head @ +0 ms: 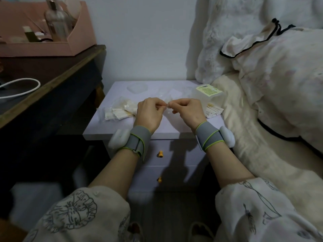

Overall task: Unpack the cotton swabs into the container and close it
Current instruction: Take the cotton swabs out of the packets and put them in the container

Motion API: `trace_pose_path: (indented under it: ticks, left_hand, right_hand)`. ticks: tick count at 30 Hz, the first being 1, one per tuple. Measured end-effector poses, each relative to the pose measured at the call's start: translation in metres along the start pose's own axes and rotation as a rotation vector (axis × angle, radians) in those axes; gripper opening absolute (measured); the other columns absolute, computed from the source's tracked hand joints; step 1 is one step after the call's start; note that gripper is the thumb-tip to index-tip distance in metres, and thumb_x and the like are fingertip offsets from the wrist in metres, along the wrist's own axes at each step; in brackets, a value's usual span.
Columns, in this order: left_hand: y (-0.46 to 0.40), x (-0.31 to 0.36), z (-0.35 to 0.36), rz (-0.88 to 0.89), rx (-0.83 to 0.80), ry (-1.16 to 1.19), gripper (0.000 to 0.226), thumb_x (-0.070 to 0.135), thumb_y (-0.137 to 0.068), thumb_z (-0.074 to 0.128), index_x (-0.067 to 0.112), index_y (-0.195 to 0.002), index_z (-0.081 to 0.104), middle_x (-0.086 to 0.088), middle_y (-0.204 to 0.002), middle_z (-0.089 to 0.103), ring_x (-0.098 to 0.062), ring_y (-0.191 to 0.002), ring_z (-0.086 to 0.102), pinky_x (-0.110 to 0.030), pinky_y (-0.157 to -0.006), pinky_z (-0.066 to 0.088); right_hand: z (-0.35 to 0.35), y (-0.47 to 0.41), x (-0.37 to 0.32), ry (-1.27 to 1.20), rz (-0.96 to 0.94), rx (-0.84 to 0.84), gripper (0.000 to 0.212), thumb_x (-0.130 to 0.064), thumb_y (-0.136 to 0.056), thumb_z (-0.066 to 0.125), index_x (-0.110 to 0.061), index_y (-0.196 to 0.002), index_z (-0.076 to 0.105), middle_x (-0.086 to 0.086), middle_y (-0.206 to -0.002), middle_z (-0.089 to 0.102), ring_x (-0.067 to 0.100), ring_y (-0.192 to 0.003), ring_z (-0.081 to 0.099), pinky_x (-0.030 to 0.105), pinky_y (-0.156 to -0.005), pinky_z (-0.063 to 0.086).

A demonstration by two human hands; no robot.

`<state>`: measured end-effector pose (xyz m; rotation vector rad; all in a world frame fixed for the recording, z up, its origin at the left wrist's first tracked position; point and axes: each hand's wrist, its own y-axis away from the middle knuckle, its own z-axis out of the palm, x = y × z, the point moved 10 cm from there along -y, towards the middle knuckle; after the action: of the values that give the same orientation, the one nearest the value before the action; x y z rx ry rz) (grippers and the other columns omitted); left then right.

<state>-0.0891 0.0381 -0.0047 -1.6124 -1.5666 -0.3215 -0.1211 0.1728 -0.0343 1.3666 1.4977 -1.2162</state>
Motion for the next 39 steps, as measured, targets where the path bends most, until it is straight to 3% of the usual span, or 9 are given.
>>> trace_pose_path:
  ticks: [6, 10, 15, 20, 27, 30, 33, 35, 39]
  left_hand:
    - [-0.001, -0.008, 0.007, -0.01, -0.023, -0.035, 0.017, 0.012, -0.089, 0.056, 0.008, -0.096, 0.07, -0.01, -0.099, 0.07, -0.016, -0.086, 0.059, -0.014, -0.073, 0.037]
    - [0.0, -0.006, 0.005, -0.008, -0.008, -0.023, 0.019, 0.017, -0.09, 0.056, 0.005, -0.095, 0.07, -0.01, -0.097, 0.07, -0.021, -0.089, 0.061, -0.018, -0.073, 0.038]
    - [0.001, -0.007, 0.002, -0.018, 0.018, -0.003, 0.021, 0.018, -0.092, 0.054, 0.003, -0.097, 0.068, -0.012, -0.097, 0.069, -0.022, -0.092, 0.059, -0.019, -0.076, 0.037]
    - [0.0, -0.007, 0.0, -0.017, 0.054, 0.015, 0.019, 0.017, -0.092, 0.053, 0.005, -0.096, 0.067, -0.012, -0.1, 0.067, -0.025, -0.097, 0.058, -0.032, -0.086, 0.044]
    - [-0.003, 0.0, -0.011, 0.106, 0.112, 0.006, 0.014, 0.01, -0.091, 0.054, 0.002, -0.093, 0.065, -0.014, -0.099, 0.062, -0.023, -0.09, 0.055, -0.015, -0.074, 0.033]
    - [-0.001, 0.008, -0.005, 0.206, 0.06, 0.004, 0.011, 0.004, -0.089, 0.055, 0.0, -0.092, 0.065, -0.015, -0.096, 0.06, -0.016, -0.083, 0.05, -0.014, -0.071, 0.032]
    - [0.0, 0.012, 0.002, 0.251, 0.016, 0.037, 0.013, 0.003, -0.088, 0.056, 0.002, -0.098, 0.065, -0.011, -0.093, 0.055, -0.015, -0.079, 0.05, -0.014, -0.07, 0.037]
    - [0.0, 0.01, 0.002, 0.212, 0.013, 0.11, 0.019, 0.007, -0.088, 0.058, 0.005, -0.106, 0.062, -0.005, -0.095, 0.049, -0.01, -0.073, 0.048, -0.007, -0.068, 0.037]
    - [-0.004, -0.01, -0.012, 0.064, 0.109, 0.17, 0.026, 0.018, -0.094, 0.051, 0.008, -0.117, 0.057, -0.011, -0.109, 0.049, -0.014, -0.08, 0.046, -0.007, -0.073, 0.031]
  right_hand:
    - [0.003, -0.001, 0.0, 0.194, -0.033, -0.001, 0.015, -0.015, -0.083, 0.062, -0.005, -0.084, 0.074, 0.004, -0.078, 0.067, 0.003, -0.058, 0.051, 0.02, -0.069, 0.043]
    - [0.005, 0.0, -0.003, 0.192, -0.05, 0.009, 0.013, -0.014, -0.084, 0.059, -0.011, -0.076, 0.069, 0.005, -0.081, 0.069, 0.012, -0.068, 0.055, 0.025, -0.077, 0.046]
    - [0.009, 0.002, -0.009, 0.236, -0.103, -0.021, 0.015, -0.011, -0.084, 0.057, -0.016, -0.07, 0.061, 0.0, -0.072, 0.063, 0.009, -0.063, 0.054, 0.021, -0.074, 0.043]
    - [0.009, 0.004, -0.014, 0.289, -0.124, -0.045, 0.016, -0.011, -0.085, 0.057, -0.017, -0.069, 0.059, -0.002, -0.07, 0.062, 0.01, -0.063, 0.055, 0.022, -0.074, 0.043]
    - [0.002, 0.006, -0.013, 0.303, -0.118, -0.013, 0.013, -0.011, -0.081, 0.058, -0.015, -0.068, 0.06, 0.006, -0.076, 0.064, 0.028, -0.08, 0.063, 0.037, -0.085, 0.049]
    - [-0.008, 0.005, -0.012, 0.219, -0.092, 0.067, 0.025, -0.011, -0.078, 0.06, -0.023, -0.057, 0.054, -0.004, -0.064, 0.059, 0.027, -0.079, 0.064, 0.031, -0.08, 0.047]
    - [-0.011, 0.007, -0.012, 0.127, -0.087, 0.105, 0.027, -0.01, -0.079, 0.059, -0.023, -0.057, 0.052, -0.007, -0.06, 0.056, 0.009, -0.063, 0.062, 0.023, -0.068, 0.044]
    - [-0.012, 0.007, -0.011, 0.004, -0.077, 0.107, 0.025, -0.008, -0.081, 0.057, -0.02, -0.061, 0.051, -0.002, -0.065, 0.059, 0.001, -0.051, 0.056, 0.018, -0.058, 0.039]
    - [-0.017, 0.003, -0.005, -0.323, 0.02, 0.109, 0.026, -0.003, -0.086, 0.043, -0.019, -0.065, 0.043, -0.001, -0.071, 0.059, 0.008, -0.046, 0.054, 0.015, -0.044, 0.029]
